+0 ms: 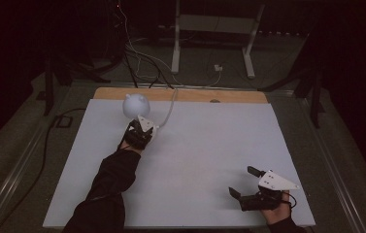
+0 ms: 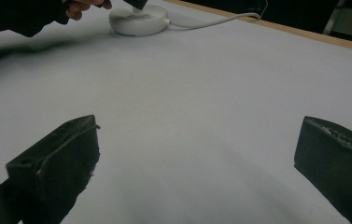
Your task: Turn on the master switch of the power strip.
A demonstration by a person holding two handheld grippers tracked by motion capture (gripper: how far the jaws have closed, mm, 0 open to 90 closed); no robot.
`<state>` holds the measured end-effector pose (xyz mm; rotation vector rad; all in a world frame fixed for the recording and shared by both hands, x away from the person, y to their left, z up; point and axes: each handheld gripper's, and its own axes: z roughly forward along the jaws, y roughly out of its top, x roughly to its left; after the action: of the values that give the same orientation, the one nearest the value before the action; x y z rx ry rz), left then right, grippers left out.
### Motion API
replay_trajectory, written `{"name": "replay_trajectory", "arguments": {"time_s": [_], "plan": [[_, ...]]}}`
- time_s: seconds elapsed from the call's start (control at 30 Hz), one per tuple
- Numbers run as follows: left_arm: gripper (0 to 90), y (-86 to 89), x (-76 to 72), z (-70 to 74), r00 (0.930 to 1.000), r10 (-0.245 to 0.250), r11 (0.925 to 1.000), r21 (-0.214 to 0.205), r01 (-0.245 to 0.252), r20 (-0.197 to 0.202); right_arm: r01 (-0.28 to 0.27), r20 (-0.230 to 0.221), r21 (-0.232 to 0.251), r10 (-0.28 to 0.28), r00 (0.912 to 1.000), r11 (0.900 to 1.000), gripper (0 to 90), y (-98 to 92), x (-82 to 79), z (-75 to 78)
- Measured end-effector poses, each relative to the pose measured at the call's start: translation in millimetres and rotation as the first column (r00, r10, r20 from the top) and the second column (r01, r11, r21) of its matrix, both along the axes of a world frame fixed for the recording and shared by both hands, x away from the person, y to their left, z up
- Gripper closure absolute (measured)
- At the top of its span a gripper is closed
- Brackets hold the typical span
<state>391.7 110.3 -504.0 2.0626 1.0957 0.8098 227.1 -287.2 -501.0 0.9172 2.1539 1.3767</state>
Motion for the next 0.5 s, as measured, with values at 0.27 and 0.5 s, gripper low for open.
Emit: {"name": "replay_trajectory", "arguments": {"time_s": [0.27,0.5], "plan": [[90.0,-6.6,1.5,-7.8,0.9994,-0.007,0.9978,0.066,0.004,0.034,-0.002,0.001,-0.005,0.002,1.0000,1.0000,0.0,0.1,-0.1,-0.1],[90.0,-11.1,2.7,-12.9,0.9981,0.007,0.9908,0.135,-0.015,0.061,-0.002,0.001,-0.007,0.002,1.0000,1.0000,0.0,0.2,-0.2,0.0]]}}
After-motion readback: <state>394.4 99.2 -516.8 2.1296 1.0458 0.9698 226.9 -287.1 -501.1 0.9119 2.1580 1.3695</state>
